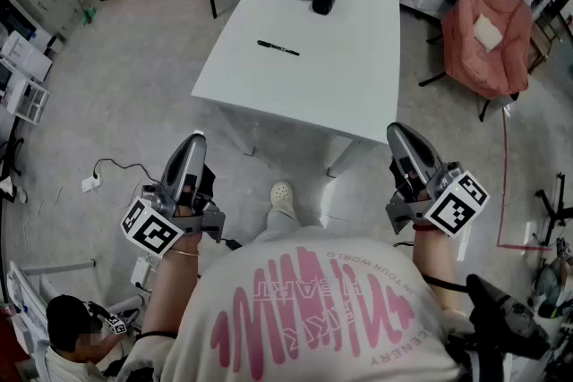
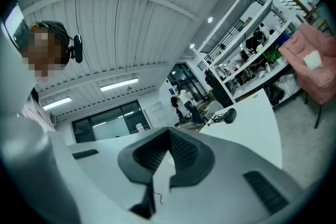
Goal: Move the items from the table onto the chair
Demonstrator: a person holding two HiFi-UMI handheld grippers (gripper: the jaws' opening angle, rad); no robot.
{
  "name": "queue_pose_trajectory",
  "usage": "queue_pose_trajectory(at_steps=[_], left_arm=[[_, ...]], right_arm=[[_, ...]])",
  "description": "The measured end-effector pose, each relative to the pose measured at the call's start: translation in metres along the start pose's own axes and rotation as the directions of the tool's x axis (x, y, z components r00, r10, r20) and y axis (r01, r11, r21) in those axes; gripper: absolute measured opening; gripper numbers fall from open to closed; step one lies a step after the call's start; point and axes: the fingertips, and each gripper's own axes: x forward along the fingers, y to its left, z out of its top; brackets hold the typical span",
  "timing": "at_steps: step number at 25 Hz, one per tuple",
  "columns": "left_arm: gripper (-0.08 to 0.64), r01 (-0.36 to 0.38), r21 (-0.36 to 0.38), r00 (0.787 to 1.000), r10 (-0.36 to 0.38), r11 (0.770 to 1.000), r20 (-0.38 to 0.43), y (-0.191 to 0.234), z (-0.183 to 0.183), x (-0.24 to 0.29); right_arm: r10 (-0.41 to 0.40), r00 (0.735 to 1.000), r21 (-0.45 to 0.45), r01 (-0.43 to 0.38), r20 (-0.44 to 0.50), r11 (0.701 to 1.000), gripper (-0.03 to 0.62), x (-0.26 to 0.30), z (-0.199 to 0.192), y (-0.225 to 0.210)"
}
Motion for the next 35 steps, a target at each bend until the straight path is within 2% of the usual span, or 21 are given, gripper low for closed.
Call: queue_pose_trajectory(at_steps=[13, 20, 24, 30, 35], left_arm=[[0.009, 0.001, 0.011, 1.000, -0.001, 1.000, -0.002, -0.005, 0.006, -0.011], [0.009, -0.007, 0.015, 1.000, 0.007, 1.000, -0.009, 0.001, 0.007, -0.021], [0.009, -0.024, 0.014, 0.999, 0.024, 1.000, -0.021, 0.018, 0.009, -0.026], [0.009, -0.030, 0.133, 0.997, 0.040, 0.991, -0.072, 0.046, 0.027, -0.020], [0.009, -0.010, 0.099, 0.997, 0.017, 0.995, -0.076, 0.075, 0.047, -0.012]], right_arm=[[0.017, 1.000, -0.023, -0.017, -0.014, 1.000, 0.012, 0.003, -0.003, 0.012], [0.012, 1.000, 0.005, -0.012, -0.009, 1.000, 0.012, 0.009, -0.013, 0.011], [0.001, 1.000, 0.043, -0.002, 0.009, 0.999, 0.014, 0.010, -0.015, 0.011], [-0.032, 0.999, 0.055, 0.032, 0.012, 0.998, 0.014, 0.029, -0.012, 0.005], [-0.021, 1.000, 0.062, 0.021, 0.000, 0.998, 0.014, 0.081, -0.017, 0.010]])
